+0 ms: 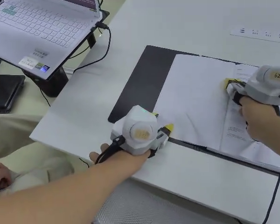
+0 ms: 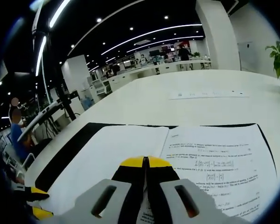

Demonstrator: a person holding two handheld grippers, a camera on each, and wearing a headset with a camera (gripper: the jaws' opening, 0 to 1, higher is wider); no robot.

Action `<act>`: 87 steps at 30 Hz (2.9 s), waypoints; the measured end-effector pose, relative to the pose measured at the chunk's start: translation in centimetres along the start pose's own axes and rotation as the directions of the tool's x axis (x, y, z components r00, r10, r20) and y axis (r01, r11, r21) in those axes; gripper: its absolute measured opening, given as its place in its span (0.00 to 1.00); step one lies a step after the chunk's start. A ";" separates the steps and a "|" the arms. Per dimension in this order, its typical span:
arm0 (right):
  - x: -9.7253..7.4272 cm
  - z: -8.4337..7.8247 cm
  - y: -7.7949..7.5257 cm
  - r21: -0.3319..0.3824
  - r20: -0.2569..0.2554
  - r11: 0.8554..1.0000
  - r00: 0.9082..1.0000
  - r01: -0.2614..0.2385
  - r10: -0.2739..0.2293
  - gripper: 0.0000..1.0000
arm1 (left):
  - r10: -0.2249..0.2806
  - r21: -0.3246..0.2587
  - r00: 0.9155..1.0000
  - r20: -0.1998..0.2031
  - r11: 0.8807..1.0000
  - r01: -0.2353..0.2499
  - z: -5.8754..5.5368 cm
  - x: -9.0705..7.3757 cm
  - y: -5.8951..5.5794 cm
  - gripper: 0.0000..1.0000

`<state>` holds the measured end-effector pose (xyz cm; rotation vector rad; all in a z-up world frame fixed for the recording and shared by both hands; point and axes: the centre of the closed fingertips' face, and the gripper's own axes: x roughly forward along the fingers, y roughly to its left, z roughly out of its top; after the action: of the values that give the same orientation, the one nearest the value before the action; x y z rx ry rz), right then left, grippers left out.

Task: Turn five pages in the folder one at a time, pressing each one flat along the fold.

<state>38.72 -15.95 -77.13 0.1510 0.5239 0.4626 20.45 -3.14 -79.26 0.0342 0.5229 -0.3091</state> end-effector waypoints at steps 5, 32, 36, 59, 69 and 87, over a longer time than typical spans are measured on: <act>1.5 0.7 -1.1 0.013 0.003 1.000 1.000 0.016 -0.016 0.00 | 0.001 -0.003 1.000 -0.001 1.000 -0.001 0.0 -0.1 0.0 0.28; 3.3 0.9 -2.8 0.003 0.019 1.000 1.000 0.019 -0.019 0.00 | 0.003 -0.016 1.000 0.002 1.000 -0.003 0.2 -0.1 -0.2 0.28; 1.9 0.1 -1.7 0.009 0.021 1.000 1.000 -0.001 0.001 0.00 | 0.003 -0.016 1.000 0.003 1.000 -0.003 0.2 0.0 -0.2 0.28; -7.0 -2.9 4.2 0.060 -0.007 0.991 0.993 -0.121 0.121 0.00 | 0.002 -0.013 1.000 0.007 1.000 -0.002 0.1 0.1 -0.1 0.28; -9.1 -5.6 5.5 0.045 -0.064 0.984 0.982 -0.173 0.176 0.00 | 0.003 -0.013 1.000 0.006 1.000 -0.003 0.1 -0.1 -0.1 0.28; -14.3 -10.5 6.8 0.092 -0.130 0.974 0.967 -0.208 0.219 0.00 | 0.003 -0.011 1.000 0.012 1.000 -0.003 0.0 -0.3 0.0 0.28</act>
<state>19.79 -16.31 -78.03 0.2529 0.6669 0.6669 20.20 -3.03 -79.05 0.0226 0.5129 -0.3035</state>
